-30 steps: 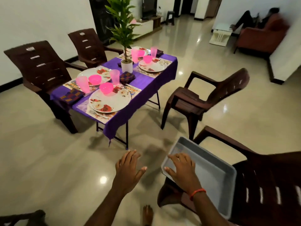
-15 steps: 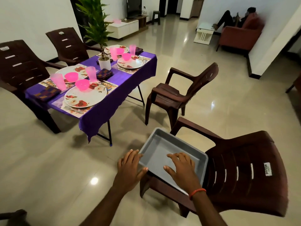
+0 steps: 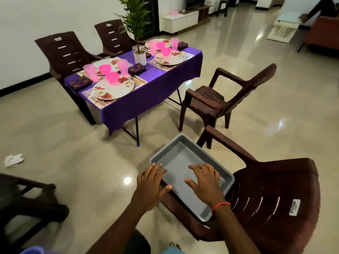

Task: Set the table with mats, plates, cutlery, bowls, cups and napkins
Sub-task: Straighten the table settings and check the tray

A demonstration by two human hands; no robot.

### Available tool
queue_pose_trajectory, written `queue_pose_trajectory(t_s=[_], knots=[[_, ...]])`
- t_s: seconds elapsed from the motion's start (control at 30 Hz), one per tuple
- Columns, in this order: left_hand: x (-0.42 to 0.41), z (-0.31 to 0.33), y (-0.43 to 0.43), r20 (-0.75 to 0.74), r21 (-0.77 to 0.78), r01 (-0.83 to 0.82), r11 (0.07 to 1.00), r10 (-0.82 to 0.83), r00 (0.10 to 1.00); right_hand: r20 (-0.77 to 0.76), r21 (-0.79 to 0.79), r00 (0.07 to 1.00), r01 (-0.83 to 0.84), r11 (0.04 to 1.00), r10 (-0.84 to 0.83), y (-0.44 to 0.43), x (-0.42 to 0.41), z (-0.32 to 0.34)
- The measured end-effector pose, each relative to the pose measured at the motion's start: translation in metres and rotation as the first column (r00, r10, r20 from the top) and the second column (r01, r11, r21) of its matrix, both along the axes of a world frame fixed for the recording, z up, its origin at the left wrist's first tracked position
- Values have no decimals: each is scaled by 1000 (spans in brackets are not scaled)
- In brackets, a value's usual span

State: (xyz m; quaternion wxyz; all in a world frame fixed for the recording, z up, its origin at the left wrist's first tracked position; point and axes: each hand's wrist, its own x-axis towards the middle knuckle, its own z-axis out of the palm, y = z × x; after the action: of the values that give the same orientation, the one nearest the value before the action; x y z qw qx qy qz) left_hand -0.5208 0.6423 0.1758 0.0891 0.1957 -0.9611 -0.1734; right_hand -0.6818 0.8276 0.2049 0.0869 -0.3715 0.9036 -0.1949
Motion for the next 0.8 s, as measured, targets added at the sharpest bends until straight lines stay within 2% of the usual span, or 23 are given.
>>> queue_pose_trajectory(t_s=[0.2,0.4,0.53,0.7,0.8], knots=[[3,3,34,21,-57,-57,997,58,998,-72,-6,991,-113,994,112,20,-25,8],[-1,9,102,-39,-71,-174,982,172,984,-169,-22,965,-205,978,199,61,-40,22],[7,3,154,-99,-52,-272,961,266,959,-179,-14,949,-265,964,258,98,-40,23],[16,9,253,1,20,-302,953,302,953,-145,56,931,-331,942,336,189,-34,35],[10,24,299,1,40,-312,949,312,950,-148,63,927,-338,939,344,232,-43,49]])
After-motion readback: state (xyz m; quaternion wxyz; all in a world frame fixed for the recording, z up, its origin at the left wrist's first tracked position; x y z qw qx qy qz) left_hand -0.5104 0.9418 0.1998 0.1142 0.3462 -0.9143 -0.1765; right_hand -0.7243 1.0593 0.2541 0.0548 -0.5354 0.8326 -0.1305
